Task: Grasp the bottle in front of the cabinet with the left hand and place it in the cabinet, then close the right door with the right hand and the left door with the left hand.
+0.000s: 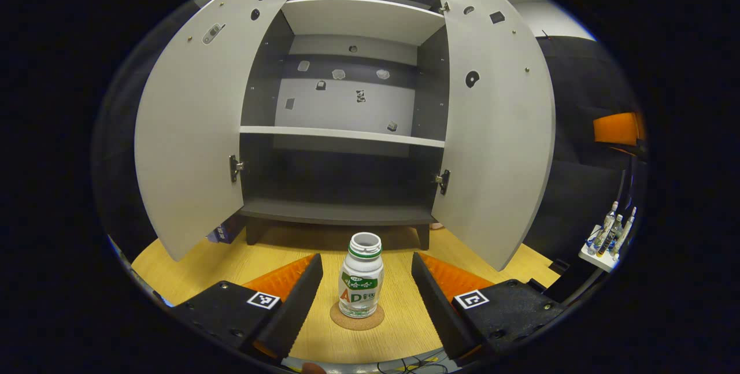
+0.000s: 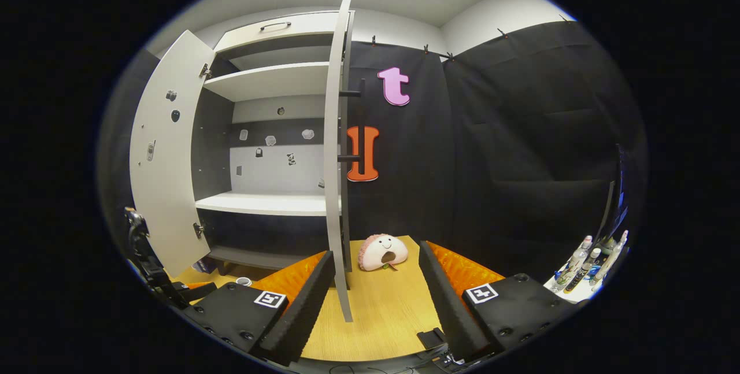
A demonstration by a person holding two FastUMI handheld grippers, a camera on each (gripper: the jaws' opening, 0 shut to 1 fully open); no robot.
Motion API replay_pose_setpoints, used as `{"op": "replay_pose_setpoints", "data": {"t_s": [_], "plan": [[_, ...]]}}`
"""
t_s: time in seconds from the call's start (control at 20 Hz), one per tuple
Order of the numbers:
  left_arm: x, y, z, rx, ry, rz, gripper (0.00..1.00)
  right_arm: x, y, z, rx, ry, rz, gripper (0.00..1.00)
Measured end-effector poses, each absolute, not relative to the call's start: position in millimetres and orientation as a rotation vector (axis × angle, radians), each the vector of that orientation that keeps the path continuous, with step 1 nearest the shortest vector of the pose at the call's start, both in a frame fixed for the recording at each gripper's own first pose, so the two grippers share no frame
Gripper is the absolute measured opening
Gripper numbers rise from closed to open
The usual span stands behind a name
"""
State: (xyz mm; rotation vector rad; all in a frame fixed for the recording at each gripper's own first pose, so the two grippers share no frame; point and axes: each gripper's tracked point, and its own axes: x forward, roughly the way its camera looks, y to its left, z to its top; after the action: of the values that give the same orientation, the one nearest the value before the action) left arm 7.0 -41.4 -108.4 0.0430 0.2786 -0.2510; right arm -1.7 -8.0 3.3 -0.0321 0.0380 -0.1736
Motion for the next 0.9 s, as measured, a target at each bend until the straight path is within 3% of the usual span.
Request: {"op": "replay_pose_setpoints", "data": {"t_s": [0.15,0.9], "plan": [[13,-36,-121,0.113,0.279,-0.253,0.92,-5,-17,4,-0.04,0.045,-0.201,0.97],[11,-40,-164,0.092,0.425,-0.248,0.95,-10,-53,2,-0.089,0.069,-0.287,0.97]]}}
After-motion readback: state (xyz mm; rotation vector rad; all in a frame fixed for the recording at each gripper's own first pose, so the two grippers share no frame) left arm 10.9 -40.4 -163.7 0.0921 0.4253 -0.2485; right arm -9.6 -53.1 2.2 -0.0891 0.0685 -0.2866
